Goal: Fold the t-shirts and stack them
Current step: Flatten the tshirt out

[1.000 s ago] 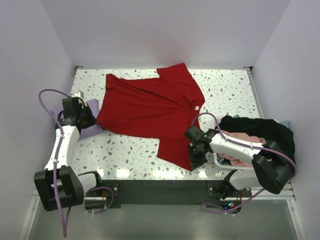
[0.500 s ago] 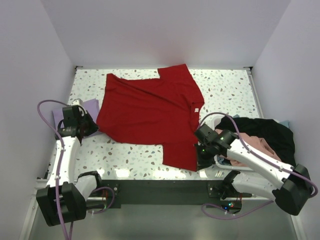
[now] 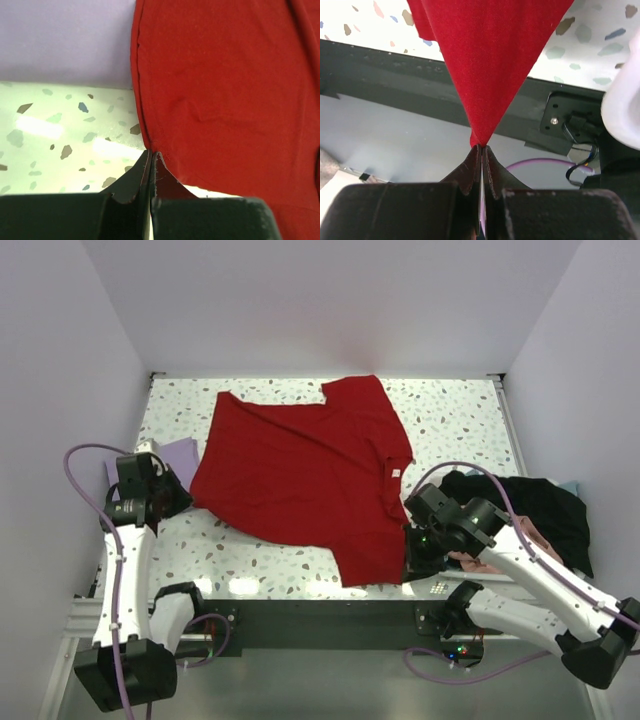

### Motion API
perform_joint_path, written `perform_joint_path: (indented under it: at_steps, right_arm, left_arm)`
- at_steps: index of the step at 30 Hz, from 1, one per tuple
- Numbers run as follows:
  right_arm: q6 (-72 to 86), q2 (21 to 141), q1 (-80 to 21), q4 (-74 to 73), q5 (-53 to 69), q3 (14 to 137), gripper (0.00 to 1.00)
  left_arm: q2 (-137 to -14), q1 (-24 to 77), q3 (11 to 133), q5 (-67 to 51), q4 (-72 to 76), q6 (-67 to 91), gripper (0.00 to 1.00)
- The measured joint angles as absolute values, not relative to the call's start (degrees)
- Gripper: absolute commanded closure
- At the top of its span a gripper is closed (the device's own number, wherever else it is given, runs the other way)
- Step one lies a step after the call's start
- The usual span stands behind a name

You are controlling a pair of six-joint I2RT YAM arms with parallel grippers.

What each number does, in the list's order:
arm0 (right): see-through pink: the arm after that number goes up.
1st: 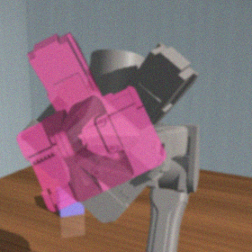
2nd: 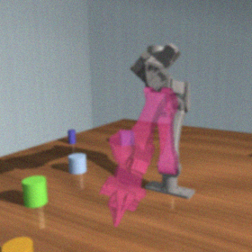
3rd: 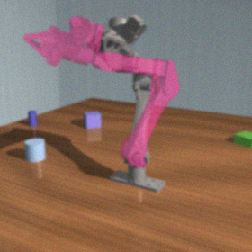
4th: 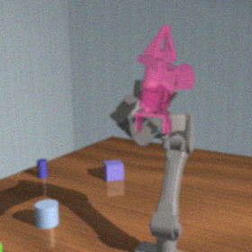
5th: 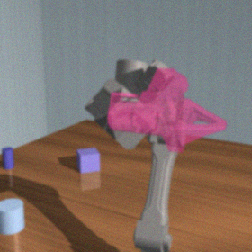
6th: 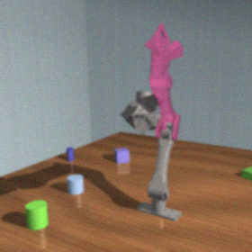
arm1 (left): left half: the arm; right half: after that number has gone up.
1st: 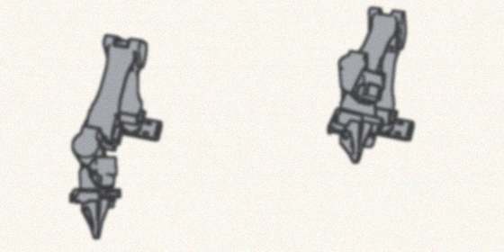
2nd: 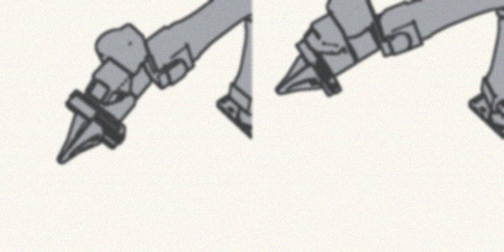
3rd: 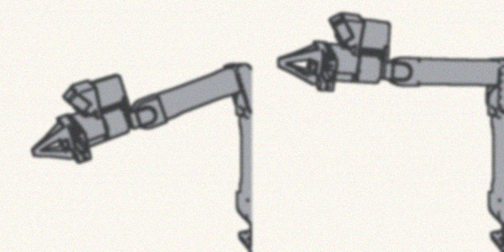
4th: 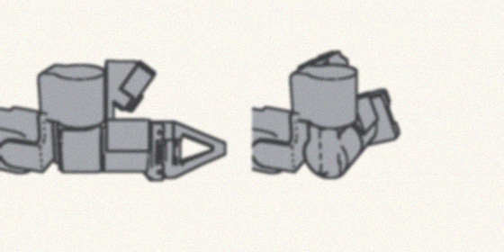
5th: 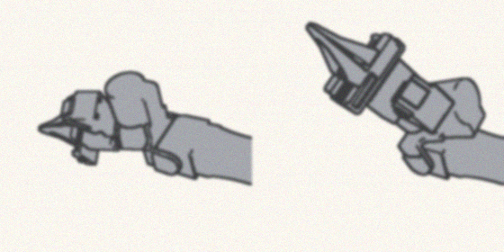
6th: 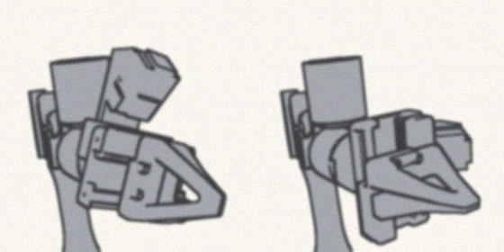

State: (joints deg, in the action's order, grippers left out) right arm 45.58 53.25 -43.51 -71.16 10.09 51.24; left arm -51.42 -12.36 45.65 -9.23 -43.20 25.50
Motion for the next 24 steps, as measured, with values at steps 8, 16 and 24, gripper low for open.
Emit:
perform_joint_path:
  at_steps: [8, 16, 24]
  right_arm:
    - [47.64, 50.81, -43.51, -75.16, 10.07, 54.94, 1.00]
    - [49.95, 51.81, -43.48, -76.77, 7.57, 63.90, 1.00]
    - [50.59, 56.86, -43.51, -76.51, 0.67, 79.94, 1.00]
  left_arm:
    - [-46.46, -12.34, 47.59, -5.08, -50.48, 24.97, 1.00]
    - [-46.96, -12.29, 47.92, -3.31, -52.51, 24.38, 1.00]
    - [-52.29, -12.23, 56.69, -4.05, -52.66, 24.23, 1.00]
